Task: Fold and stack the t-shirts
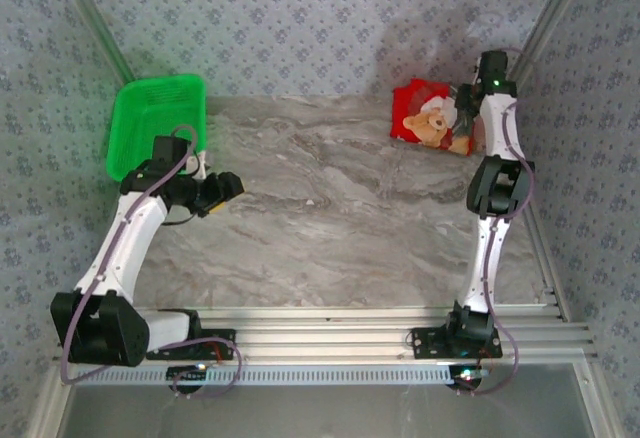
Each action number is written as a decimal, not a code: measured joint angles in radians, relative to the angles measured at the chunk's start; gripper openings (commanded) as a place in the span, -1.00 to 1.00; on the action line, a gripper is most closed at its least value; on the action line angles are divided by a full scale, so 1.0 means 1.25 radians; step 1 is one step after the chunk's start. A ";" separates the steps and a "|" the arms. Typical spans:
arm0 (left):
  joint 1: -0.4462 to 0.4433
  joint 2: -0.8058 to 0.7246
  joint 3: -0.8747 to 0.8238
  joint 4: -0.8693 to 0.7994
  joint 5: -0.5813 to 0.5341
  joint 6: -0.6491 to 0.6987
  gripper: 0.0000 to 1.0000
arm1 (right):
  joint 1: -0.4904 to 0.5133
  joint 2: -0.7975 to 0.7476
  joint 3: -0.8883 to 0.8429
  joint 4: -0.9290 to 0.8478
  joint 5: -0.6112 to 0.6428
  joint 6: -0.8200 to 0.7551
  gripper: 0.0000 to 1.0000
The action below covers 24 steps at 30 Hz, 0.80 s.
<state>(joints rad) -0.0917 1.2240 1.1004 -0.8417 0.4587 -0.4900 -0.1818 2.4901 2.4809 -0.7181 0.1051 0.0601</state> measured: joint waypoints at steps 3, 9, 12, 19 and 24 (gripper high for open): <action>0.000 -0.028 -0.002 -0.011 -0.003 -0.002 0.33 | -0.013 -0.002 -0.005 0.027 0.050 0.008 0.59; 0.019 -0.070 0.003 -0.032 -0.021 -0.008 0.44 | -0.005 -0.110 -0.178 0.080 0.092 0.060 0.67; 0.058 -0.083 0.024 -0.040 -0.048 -0.009 0.60 | 0.019 -0.241 -0.349 0.124 0.050 0.110 0.75; 0.139 -0.040 0.150 -0.037 -0.127 0.001 0.85 | 0.177 -0.646 -0.863 0.309 -0.102 0.210 0.96; 0.181 0.061 0.181 -0.015 -0.130 0.019 0.89 | 0.397 -0.760 -1.040 0.350 -0.166 0.251 1.00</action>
<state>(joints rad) 0.1349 1.3006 1.3270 -0.8608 0.2958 -0.4660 0.3145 1.5398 1.1809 -0.2802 -0.1020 0.3733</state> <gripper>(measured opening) 0.943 0.998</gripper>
